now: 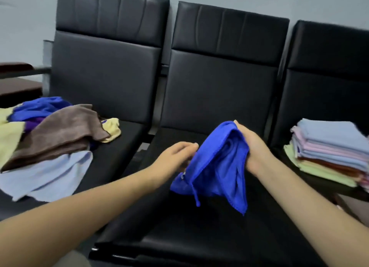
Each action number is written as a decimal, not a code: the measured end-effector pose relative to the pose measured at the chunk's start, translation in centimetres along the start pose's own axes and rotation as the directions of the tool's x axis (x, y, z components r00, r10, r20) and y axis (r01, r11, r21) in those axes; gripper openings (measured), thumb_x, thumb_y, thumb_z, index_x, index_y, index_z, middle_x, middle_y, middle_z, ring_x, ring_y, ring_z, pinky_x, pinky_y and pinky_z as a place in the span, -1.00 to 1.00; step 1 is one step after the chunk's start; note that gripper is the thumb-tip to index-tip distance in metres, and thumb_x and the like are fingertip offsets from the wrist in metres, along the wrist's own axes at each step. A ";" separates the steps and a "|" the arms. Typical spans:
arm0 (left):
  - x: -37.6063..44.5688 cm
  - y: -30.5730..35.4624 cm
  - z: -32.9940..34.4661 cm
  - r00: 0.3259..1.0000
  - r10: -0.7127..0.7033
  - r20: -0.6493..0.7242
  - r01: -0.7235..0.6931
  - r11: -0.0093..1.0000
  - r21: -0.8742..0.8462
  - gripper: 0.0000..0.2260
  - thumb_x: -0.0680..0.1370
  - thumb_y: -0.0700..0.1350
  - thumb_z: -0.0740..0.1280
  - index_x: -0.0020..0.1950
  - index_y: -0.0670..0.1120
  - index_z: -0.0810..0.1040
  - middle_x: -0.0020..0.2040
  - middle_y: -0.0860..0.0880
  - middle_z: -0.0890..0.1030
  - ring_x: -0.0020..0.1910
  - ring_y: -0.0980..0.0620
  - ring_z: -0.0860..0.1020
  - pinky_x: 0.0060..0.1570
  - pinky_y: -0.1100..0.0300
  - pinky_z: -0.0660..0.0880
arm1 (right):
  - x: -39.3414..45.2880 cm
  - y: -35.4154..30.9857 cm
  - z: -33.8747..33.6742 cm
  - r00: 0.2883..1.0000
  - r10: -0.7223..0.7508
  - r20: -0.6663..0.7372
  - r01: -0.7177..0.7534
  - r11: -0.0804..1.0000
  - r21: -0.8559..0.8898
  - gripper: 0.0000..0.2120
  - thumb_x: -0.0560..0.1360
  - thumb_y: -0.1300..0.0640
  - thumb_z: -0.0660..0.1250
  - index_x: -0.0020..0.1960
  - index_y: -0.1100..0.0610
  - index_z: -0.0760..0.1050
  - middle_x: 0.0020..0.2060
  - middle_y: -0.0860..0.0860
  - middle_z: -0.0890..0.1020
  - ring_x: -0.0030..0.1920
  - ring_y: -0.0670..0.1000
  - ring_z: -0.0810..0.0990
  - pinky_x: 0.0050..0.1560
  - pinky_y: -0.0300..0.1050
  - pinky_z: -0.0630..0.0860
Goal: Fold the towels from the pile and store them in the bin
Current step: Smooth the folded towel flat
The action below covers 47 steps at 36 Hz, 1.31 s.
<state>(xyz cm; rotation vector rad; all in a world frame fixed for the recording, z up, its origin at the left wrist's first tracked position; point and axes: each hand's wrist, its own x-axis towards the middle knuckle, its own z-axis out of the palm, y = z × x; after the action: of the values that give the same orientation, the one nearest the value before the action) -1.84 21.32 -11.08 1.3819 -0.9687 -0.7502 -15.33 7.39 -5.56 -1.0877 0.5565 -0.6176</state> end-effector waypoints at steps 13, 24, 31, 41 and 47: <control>0.3 -5.4 7.2 0.985 0.100 0.141 -0.157 0.865 0.476 -0.90 0.55 -0.08 0.39 -0.15 -0.04 0.63 -0.25 0.01 0.60 -0.28 0.15 0.48 -0.10 0.22 0.45 | -2.6 2.4 -12.7 0.943 -0.138 -0.304 -0.085 0.781 -0.618 -0.72 0.63 0.07 0.23 -0.16 0.19 0.55 -0.24 0.10 0.62 -0.16 0.09 0.59 -0.14 -0.07 0.43; 1.4 -4.8 6.1 0.995 0.032 0.095 -0.067 0.917 0.392 -0.64 0.61 -0.06 0.27 -0.26 -0.31 0.47 -0.33 -0.05 0.42 -0.31 0.09 0.34 -0.25 0.18 0.29 | -5.3 5.2 -14.2 0.895 -0.331 0.298 0.296 -0.057 -0.953 -0.57 0.40 -0.27 0.34 0.13 -0.03 0.52 -0.05 -0.10 0.55 0.04 -0.08 0.47 0.07 -0.11 0.43; 2.1 -4.0 5.8 1.000 -0.005 0.029 -0.005 0.946 0.324 -0.72 0.61 -0.09 0.28 -0.13 -0.29 0.58 -0.28 -0.03 0.54 -0.29 0.11 0.47 -0.23 0.28 0.46 | -4.1 4.9 -16.7 0.923 -0.352 0.155 0.187 0.060 -0.981 -0.96 0.52 0.01 0.39 -0.09 -0.05 0.55 -0.21 -0.08 0.57 -0.17 -0.08 0.52 -0.06 -0.13 0.45; 3.1 -1.7 5.0 0.988 0.017 -0.154 0.032 0.949 0.313 -0.71 0.66 -0.09 0.14 -0.21 -0.17 0.43 -0.24 -0.07 0.42 -0.24 0.06 0.37 -0.16 0.16 0.33 | -4.4 3.6 -15.5 0.974 -0.213 0.078 0.133 0.256 -0.958 -0.67 0.63 0.12 0.24 -0.31 0.10 0.39 -0.39 -0.07 0.42 -0.37 -0.19 0.36 -0.25 -0.27 0.30; 2.3 2.3 5.5 0.973 -0.172 -0.156 0.149 0.978 -0.145 -0.67 0.66 -0.06 0.14 -0.32 -0.02 0.32 -0.51 0.03 0.34 -0.57 0.12 0.27 -0.58 0.31 0.14 | -6.8 1.5 -11.7 0.983 -0.183 0.005 0.161 0.851 -0.501 -0.68 0.65 0.13 0.15 -0.22 0.20 0.48 -0.47 0.03 0.52 -0.48 -0.08 0.46 -0.44 -0.22 0.42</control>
<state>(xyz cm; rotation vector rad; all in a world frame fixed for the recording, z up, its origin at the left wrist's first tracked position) -6.00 17.02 -8.87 1.3940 -0.6691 -0.7904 -27.89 5.23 -10.40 -1.6334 0.6829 -0.6720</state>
